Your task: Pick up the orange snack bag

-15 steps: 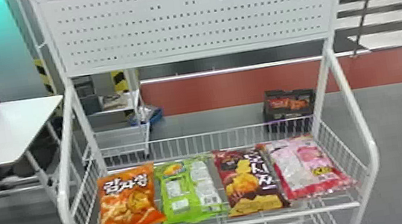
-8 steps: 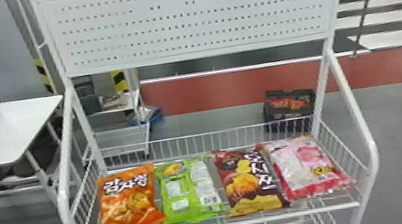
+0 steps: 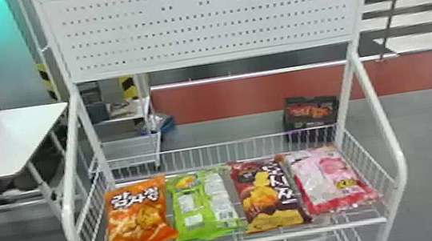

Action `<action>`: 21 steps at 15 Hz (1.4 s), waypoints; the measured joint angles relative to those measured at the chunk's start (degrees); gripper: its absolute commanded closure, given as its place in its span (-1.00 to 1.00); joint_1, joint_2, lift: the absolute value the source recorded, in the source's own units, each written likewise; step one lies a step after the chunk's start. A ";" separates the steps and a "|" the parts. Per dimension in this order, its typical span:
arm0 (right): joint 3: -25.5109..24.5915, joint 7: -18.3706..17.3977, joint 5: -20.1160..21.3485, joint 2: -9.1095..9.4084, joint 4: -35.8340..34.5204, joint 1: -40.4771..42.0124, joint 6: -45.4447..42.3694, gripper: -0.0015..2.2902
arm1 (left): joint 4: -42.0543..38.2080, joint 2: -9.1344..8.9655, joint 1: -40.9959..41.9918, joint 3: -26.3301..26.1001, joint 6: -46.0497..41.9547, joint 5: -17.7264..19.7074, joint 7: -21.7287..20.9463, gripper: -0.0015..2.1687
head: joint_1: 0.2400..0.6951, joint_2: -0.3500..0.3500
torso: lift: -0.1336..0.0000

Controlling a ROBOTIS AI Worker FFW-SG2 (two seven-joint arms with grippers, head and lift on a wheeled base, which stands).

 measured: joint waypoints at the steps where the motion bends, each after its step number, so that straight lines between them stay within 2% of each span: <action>1: 0.12 0.00 0.07 0.00 0.02 -0.01 0.01 -0.85 | 0.79 0.17 -2.33 -1.49 1.87 -0.17 0.01 -0.92 | 0.14 0.00 | 1.00; 5: 0.40 0.00 0.55 0.11 0.03 -0.01 0.16 -0.85 | 4.60 0.28 -12.60 -6.45 10.05 -0.66 0.38 -0.92 | 0.14 0.00 | 1.00; 9: 0.89 0.00 1.09 0.26 0.12 -0.28 0.16 -0.85 | 10.09 0.01 -23.18 -9.26 18.79 -0.63 1.46 -0.92 | 0.14 0.00 | 1.00; 15: 1.11 0.00 1.05 0.17 0.88 -0.84 0.18 -0.85 | 18.33 -0.38 -34.63 -10.14 28.51 0.06 1.59 -0.92 | 0.14 0.00 | 1.00; 19: 1.18 0.00 0.89 0.01 1.27 -1.16 0.29 -0.85 | 23.03 -0.73 -39.53 -10.76 30.95 0.34 1.67 -0.90 | 0.14 0.00 | 1.00; 21: 1.16 0.00 0.75 -0.11 1.56 -1.32 0.31 -0.85 | 24.68 -0.77 -40.85 -10.75 31.16 0.72 1.41 -0.60 | 0.14 0.00 | 1.00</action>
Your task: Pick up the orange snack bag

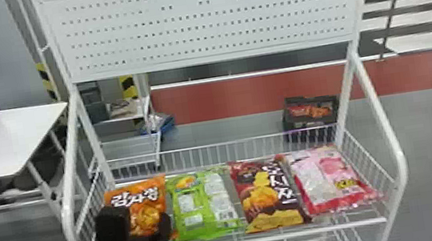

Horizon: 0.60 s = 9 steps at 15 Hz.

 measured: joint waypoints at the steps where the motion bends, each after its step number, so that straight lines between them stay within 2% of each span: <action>1: 0.00 0.00 -0.09 -0.11 0.16 -0.11 0.00 -0.85 | 0.33 0.00 -0.22 0.14 0.03 0.15 -0.19 -0.43 | 0.14 0.00 | 1.00; 2: -0.01 0.00 -0.17 -0.19 0.27 -0.23 0.01 -0.85 | 0.44 0.00 -0.26 0.27 0.21 0.25 -0.35 -0.35 | 0.14 0.00 | 1.00; 5: -0.01 0.00 -0.26 -0.24 0.49 -0.52 0.03 -0.85 | 0.48 0.00 -0.27 0.46 2.17 0.40 -0.56 -0.35 | 0.14 0.00 | 1.00; 6: -0.01 0.00 -0.33 -0.27 0.54 -0.61 0.03 -0.85 | 0.48 0.00 -0.29 0.43 2.54 0.34 -0.65 -0.29 | 0.14 0.00 | 1.00; 7: -0.01 0.00 -0.42 -0.33 0.57 -0.69 0.02 -0.85 | 0.51 0.00 -0.40 0.39 3.06 0.24 -0.72 0.09 | 0.14 0.00 | 1.00; 9: -0.01 0.00 -0.60 -0.46 0.66 -0.89 0.02 -0.85 | 0.62 -0.04 -0.71 0.33 4.26 0.14 -0.12 0.17 | 0.14 0.00 | 1.00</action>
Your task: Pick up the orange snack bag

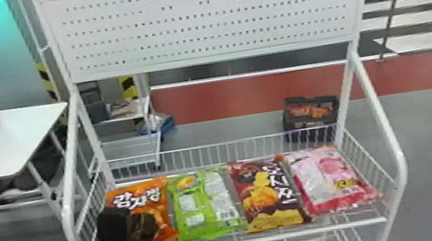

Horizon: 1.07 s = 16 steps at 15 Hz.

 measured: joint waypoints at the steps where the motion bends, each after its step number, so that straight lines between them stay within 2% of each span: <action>1: 0.00 0.00 -0.03 -0.03 0.11 -0.07 0.00 -0.85 | -0.01 -0.03 -0.01 0.13 0.35 0.11 0.09 0.25 | 0.14 0.00 | 1.00; 7: 0.00 0.00 -0.07 -0.05 0.56 -0.36 0.00 -0.85 | -2.39 0.10 1.60 0.21 0.43 0.18 0.94 0.25 | 0.14 0.00 | 1.00; 16: 0.09 0.00 -0.05 -0.20 0.57 -0.40 -0.12 -0.85 | -15.33 0.95 9.87 1.76 -0.49 0.18 1.36 0.25 | 0.14 0.00 | 1.00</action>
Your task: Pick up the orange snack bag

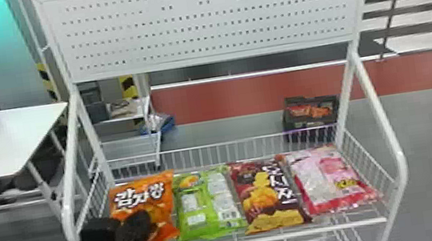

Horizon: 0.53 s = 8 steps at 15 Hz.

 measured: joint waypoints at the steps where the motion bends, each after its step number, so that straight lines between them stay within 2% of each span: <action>1: 0.00 0.00 0.00 -0.06 -0.02 0.04 -0.02 -0.85 | -1.64 0.18 1.97 0.82 -0.88 0.00 -0.05 0.25 | 0.14 0.00 | 1.00; 5: 0.14 0.00 -0.07 -0.10 0.16 -0.04 0.12 -0.85 | -7.45 1.00 10.68 2.89 -6.48 0.09 0.01 0.25 | 0.14 0.00 | 1.00; 8: 0.46 0.00 -0.02 -0.10 0.61 -0.39 0.13 -0.85 | -10.96 1.58 17.83 3.65 -14.48 0.06 0.42 0.25 | 0.14 0.00 | 1.00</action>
